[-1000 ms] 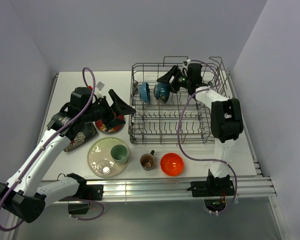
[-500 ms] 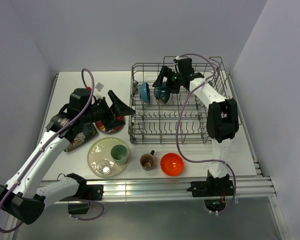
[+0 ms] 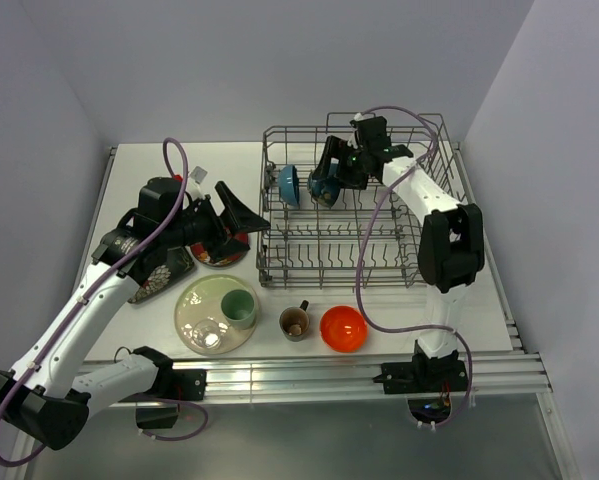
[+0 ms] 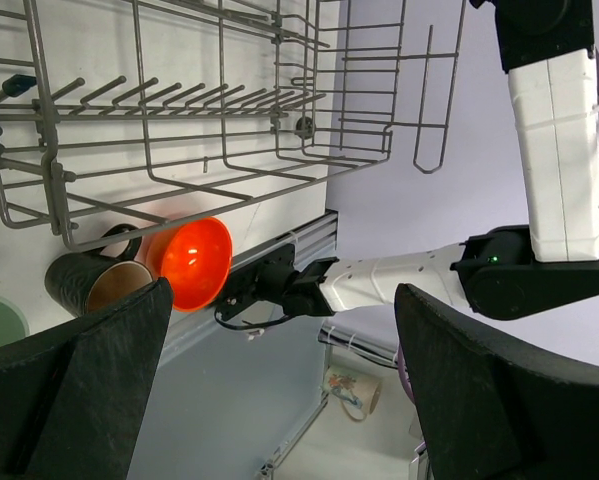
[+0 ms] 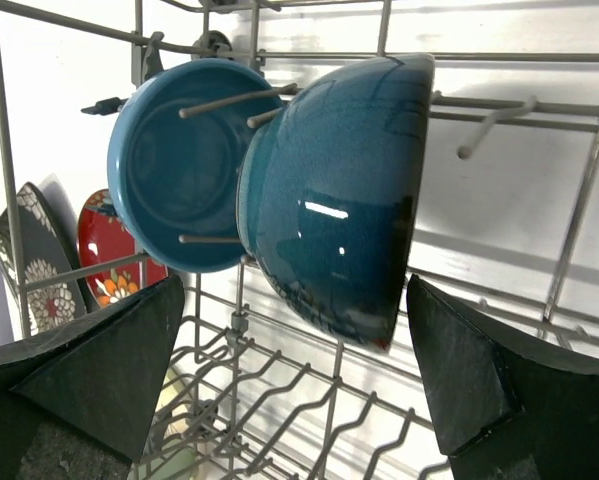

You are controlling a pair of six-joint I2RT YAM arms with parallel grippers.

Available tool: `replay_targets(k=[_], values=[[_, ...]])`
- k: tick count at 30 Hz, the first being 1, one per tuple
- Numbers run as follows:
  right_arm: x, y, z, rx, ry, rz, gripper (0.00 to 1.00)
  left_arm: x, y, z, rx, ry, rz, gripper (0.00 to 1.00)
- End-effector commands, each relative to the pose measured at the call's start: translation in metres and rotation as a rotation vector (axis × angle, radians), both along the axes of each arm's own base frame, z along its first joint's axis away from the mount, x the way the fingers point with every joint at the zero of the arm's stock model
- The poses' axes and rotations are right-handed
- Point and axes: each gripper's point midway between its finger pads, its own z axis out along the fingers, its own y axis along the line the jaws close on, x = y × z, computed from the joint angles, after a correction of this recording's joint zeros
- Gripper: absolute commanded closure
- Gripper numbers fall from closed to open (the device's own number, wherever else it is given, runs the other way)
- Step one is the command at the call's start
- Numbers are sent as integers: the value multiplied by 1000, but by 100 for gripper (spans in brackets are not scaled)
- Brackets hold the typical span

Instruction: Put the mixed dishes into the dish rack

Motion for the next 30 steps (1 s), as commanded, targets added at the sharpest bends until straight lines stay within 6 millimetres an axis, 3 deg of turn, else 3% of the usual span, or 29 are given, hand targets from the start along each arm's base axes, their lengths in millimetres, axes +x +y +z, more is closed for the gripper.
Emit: replay_targets(k=[1, 6, 11, 17, 21, 22, 23, 24, 25, 27, 28, 30], values=[[-2, -18, 25, -47, -64, -32, 0, -6, 2, 10, -8, -32, -16, 1], [-13, -35, 25, -117, -56, -69, 0, -7, 5, -5, 107, 30, -12, 1], [-28, -57, 24, -199, -47, -104, 0, -12, -12, -5, 151, 18, -66, 1], [-60, -89, 46, -311, -82, -161, 0, -28, -40, -13, 203, 49, -153, 1], [-110, -94, 77, -325, -97, -132, 0, -32, -40, -17, 225, 57, -137, 1], [-126, -98, 71, -359, -80, -135, 0, -33, -37, -17, 225, 62, -123, 1], [-152, -93, 85, -381, -122, -120, 0, -35, -34, -14, 219, 52, -112, 1], [-174, -91, 70, -390, -87, -104, 0, -34, -31, -17, 225, 60, -88, 1], [-200, -80, 86, -353, -147, -65, 0, -36, -28, -13, 218, 50, -76, 1], [-240, -76, 66, -317, -74, -63, 4, -36, -24, -15, 222, 52, -47, 1], [-259, -75, 73, -268, -96, -59, 6, -38, -21, -13, 216, 45, -40, 1], [-295, -63, 55, -196, -17, -20, 12, -39, -21, -14, 211, 53, -27, 1]])
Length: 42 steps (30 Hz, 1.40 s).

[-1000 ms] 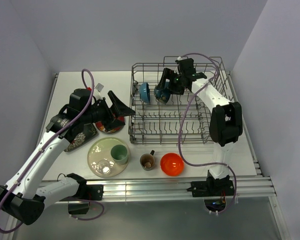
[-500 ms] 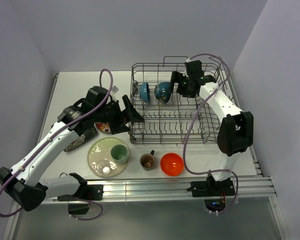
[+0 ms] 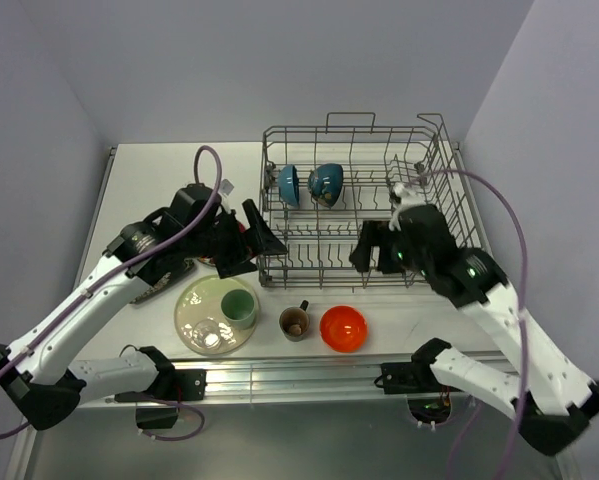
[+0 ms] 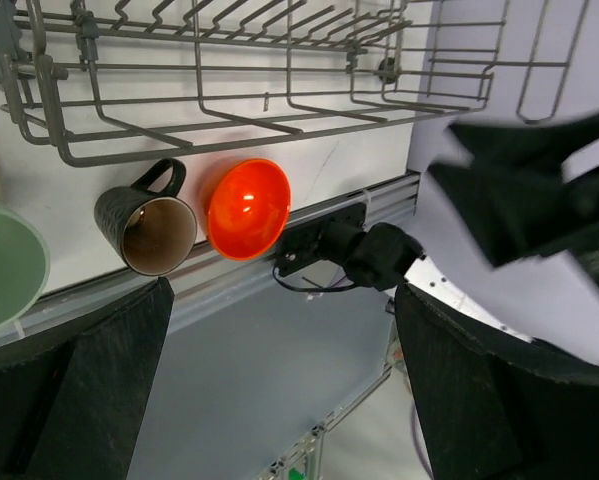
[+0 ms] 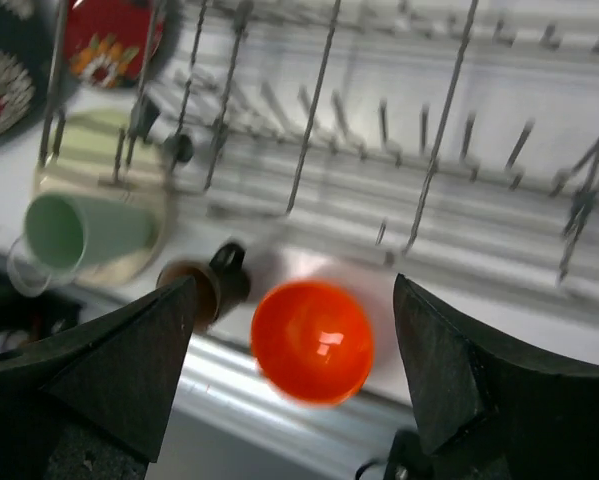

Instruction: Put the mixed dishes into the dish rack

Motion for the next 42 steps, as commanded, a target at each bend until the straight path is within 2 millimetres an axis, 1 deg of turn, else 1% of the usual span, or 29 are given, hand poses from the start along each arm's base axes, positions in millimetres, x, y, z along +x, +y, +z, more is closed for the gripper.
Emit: replay_targets(k=[1, 2, 3, 4, 5, 6, 7, 8, 9, 10, 11, 13, 14, 17, 18, 20, 22, 24, 28, 30, 32, 35, 36, 37, 38, 39, 40, 41, 42], values=[[-57, -8, -26, 75, 129, -54, 15, -1, 6, 8, -21, -22, 53, 1], [-72, -4, -30, 88, 147, -31, 16, -2, 4, 9, -28, -18, 48, 1], [-79, -7, -40, 86, 164, -43, 16, -4, 0, 10, -36, -13, 40, 1], [-87, -8, -40, 124, 165, -63, 17, -4, -3, 8, -30, -4, 34, 1], [-93, -10, -47, 118, 184, -65, 17, -3, -6, 13, -34, -10, 30, 1], [-99, -11, -60, 109, 217, -72, 17, -5, -9, 15, -31, -11, 18, 1], [-104, -10, -66, 111, 236, -63, 17, -3, -14, 12, -18, -5, 13, 1], [-107, -11, -80, 99, 267, -66, 17, -2, -18, 20, -30, -17, 8, 1], [-111, -9, -87, 105, 291, -72, 17, -3, -22, 23, -35, -20, -1, 1], [-112, -9, -93, 101, 304, -80, 17, -1, -26, 24, -35, -17, -4, 1], [-113, -10, -105, 87, 321, -92, 17, 0, -30, 31, -47, -27, -8, 1], [-115, -8, -117, 82, 344, -105, 17, -2, -37, 36, -55, -32, -12, 1], [-115, -7, -129, 79, 360, -113, 17, -4, -40, 38, -60, -32, -16, 1], [-118, -4, -151, 75, 404, -135, 18, -11, -48, 40, -80, -25, -27, 1], [-119, -3, -155, 79, 413, -142, 18, -15, -51, 40, -85, -21, -34, 1], [-119, -2, -167, 85, 420, -152, 20, -18, -52, 40, -88, -19, -37, 1], [-117, 0, -174, 96, 422, -165, 22, -21, -50, 41, -91, -21, -32, 1], [-120, -2, -188, 71, 448, -174, 23, -22, -48, 43, -95, -25, -24, 1], [-121, 1, -201, 48, 455, -168, 30, -23, -46, 41, -92, -26, -17, 1], [-124, 3, -205, 30, 454, -166, 35, -23, -46, 40, -93, -23, -21, 1], [-127, 4, -208, 23, 461, -170, 37, -24, -47, 39, -96, -21, -25, 1], [-134, 3, -208, 0, 453, -170, 49, -24, -48, 37, -99, -22, -27, 1], [-135, 3, -206, -3, 444, -178, 58, -24, -48, 37, -99, -22, -27, 1], [-137, -2, -204, -29, 418, -173, 64, -24, -48, 35, -99, -19, -27, 1], [-136, -1, -196, -13, 406, -190, 69, -24, -49, 35, -101, -19, -31, 1], [-136, -2, -191, -1, 389, -193, 82, -24, -50, 34, -101, -17, -33, 1], [-141, -6, -189, -22, 388, -186, 90, -25, -50, 33, -98, -15, -37, 1], [-140, -6, -181, -5, 374, -200, 97, -25, -50, 31, -91, -15, -41, 1], [-140, -6, -174, 14, 364, -201, 100, -25, -51, 30, -86, -12, -46, 1]])
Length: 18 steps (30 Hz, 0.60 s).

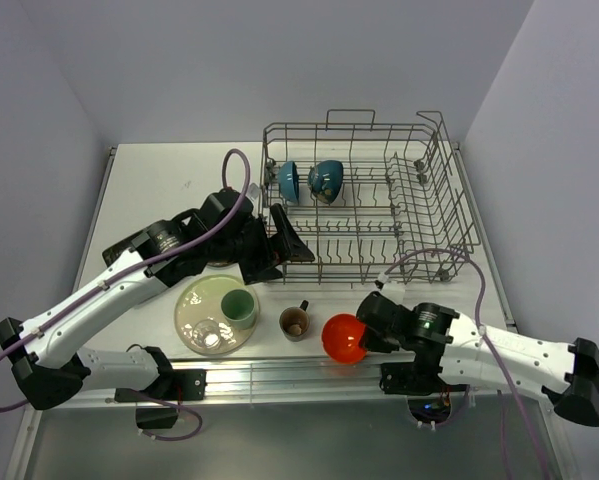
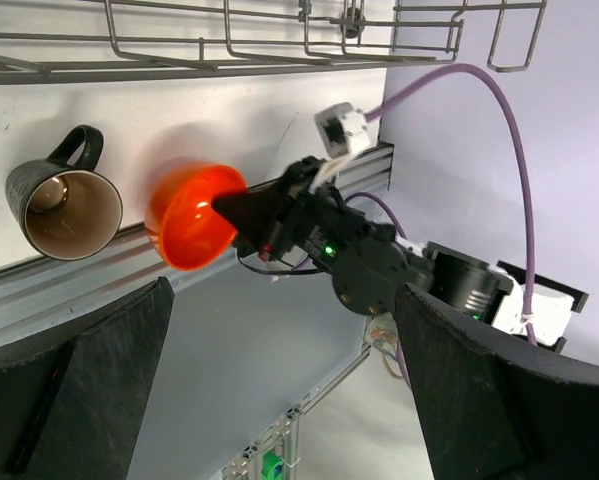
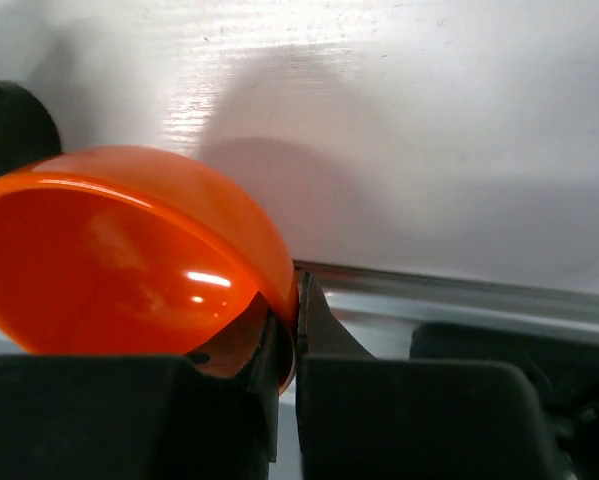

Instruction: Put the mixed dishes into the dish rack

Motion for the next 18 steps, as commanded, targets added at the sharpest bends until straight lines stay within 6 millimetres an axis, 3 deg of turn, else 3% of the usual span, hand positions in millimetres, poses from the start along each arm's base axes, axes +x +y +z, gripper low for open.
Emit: replay_targets(k=[1, 4, 5, 9, 10, 12, 13, 18], values=[[9, -5, 38, 28, -86, -82, 100, 0, -5, 11, -31, -37, -16, 1], [8, -14, 60, 32, -119, -89, 100, 1, -6, 9, 1, -39, -30, 1], [11, -12, 80, 63, -144, -90, 100, 0, -7, 8, 16, -45, -45, 1], [24, -17, 126, 31, -239, -64, 100, 0, -17, 2, 77, -46, -93, 1], [28, -12, 147, 54, -266, -48, 100, -1, -20, 2, 87, -48, -105, 1], [37, -6, 158, -11, -294, -1, 100, -2, -28, 1, 114, -59, -132, 1], [41, 1, 177, 11, -316, 9, 100, -4, -28, -1, 138, -60, -141, 1], [55, 26, 200, -42, -350, 94, 100, -6, -30, 5, 160, -88, -150, 1]])
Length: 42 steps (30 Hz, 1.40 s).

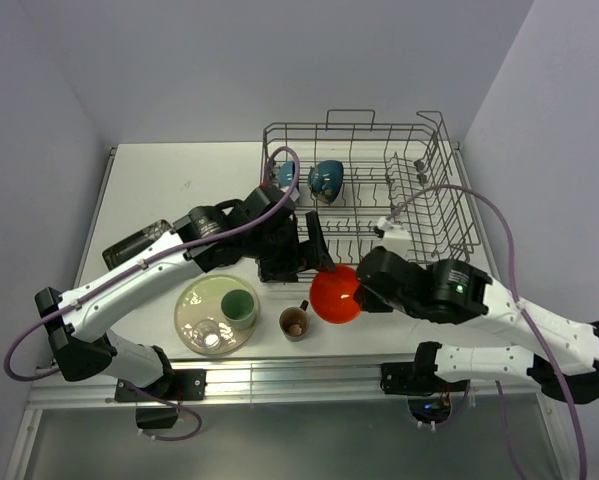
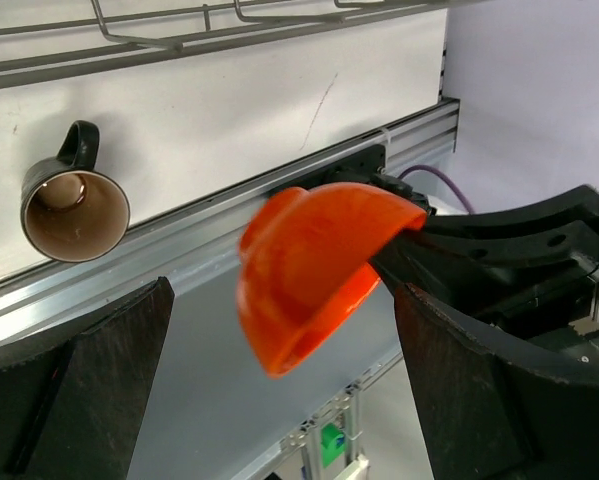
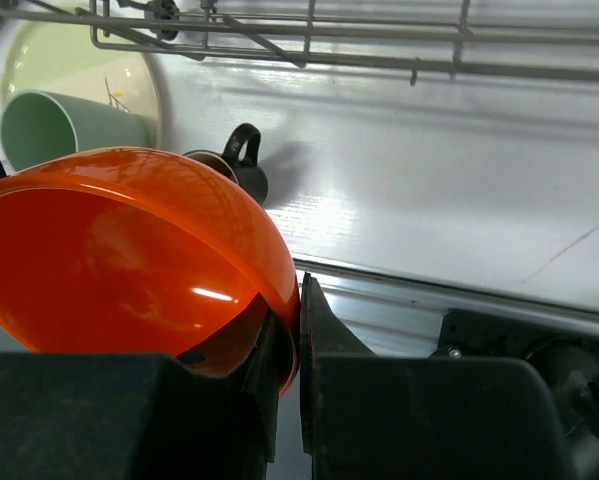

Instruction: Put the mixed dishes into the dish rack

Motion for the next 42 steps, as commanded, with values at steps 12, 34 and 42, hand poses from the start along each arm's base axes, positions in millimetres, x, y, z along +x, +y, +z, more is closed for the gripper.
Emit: replay_targets(k=[12, 34, 42], values=[[22, 27, 59, 52, -106, 162, 100, -20, 17, -7, 58, -23, -40, 7], [10, 10, 120, 45, -258, 515, 1, -46, 7, -43, -12, 174, -252, 100], [-36, 53, 119, 89, -206, 883, 0, -54, 14, -51, 77, 218, -342, 100]])
